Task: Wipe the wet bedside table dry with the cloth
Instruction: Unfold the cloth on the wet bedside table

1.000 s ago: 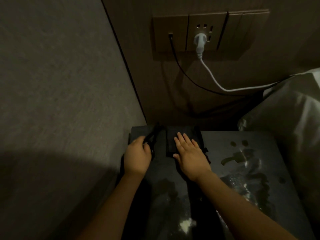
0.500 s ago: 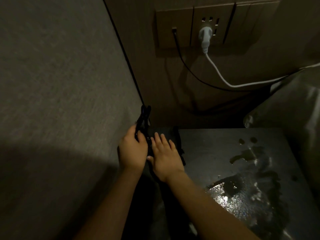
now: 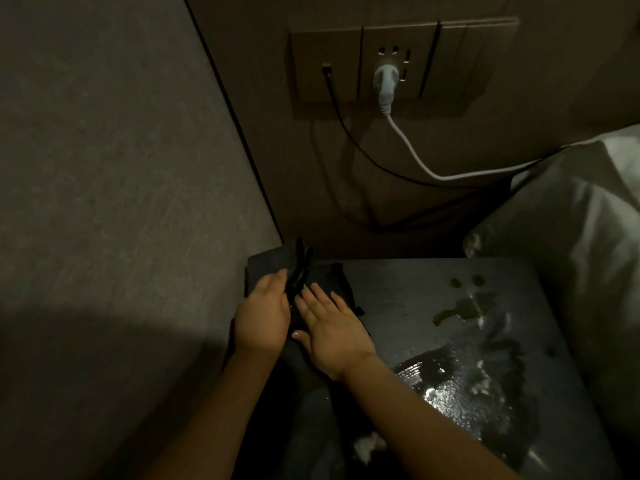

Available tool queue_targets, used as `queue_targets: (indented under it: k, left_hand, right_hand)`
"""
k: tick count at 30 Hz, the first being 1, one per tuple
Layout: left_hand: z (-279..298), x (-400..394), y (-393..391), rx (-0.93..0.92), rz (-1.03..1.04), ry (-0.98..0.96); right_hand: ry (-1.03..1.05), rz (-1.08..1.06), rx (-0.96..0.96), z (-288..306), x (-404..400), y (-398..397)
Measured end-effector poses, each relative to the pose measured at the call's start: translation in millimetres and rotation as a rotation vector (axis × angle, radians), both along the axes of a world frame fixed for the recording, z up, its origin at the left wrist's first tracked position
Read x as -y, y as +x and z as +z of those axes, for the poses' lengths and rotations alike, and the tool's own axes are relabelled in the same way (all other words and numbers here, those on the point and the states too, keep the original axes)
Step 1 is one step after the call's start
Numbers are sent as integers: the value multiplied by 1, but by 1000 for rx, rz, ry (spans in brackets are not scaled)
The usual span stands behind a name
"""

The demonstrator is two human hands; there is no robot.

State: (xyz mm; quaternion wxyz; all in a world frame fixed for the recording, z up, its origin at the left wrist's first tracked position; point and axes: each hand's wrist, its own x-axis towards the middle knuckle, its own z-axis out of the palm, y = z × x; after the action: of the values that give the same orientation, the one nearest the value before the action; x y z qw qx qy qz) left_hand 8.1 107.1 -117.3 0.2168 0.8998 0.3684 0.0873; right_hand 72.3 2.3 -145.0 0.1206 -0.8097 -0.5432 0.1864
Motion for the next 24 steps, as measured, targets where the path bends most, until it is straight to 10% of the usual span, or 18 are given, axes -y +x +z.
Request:
queue_targets:
  k: [14, 19, 24]
  left_hand:
    - [3, 37, 8, -333, -110, 113]
    - [6, 83, 54, -268, -489, 105]
    - [-12, 90, 68, -389, -468, 44]
  right_hand:
    - [-88, -158, 17, 3, 59, 57]
    - [149, -316, -446, 15, 69, 82]
    - [40, -159, -172, 1, 78, 84]
